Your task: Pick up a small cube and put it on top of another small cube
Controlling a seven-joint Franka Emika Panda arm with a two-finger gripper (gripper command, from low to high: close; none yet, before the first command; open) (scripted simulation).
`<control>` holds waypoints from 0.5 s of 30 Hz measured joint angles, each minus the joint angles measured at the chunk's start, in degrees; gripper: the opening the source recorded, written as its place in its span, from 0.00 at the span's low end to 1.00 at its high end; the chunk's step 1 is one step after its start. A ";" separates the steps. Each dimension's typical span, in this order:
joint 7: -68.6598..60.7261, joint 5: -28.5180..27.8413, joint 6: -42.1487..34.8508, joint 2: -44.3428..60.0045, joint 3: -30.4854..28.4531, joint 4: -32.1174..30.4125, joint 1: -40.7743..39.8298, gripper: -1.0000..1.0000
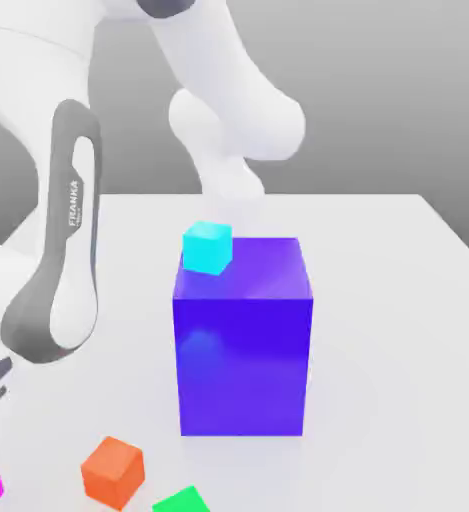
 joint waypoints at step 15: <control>9.83 -3.09 -6.63 -15.27 9.86 -9.11 14.33 0.00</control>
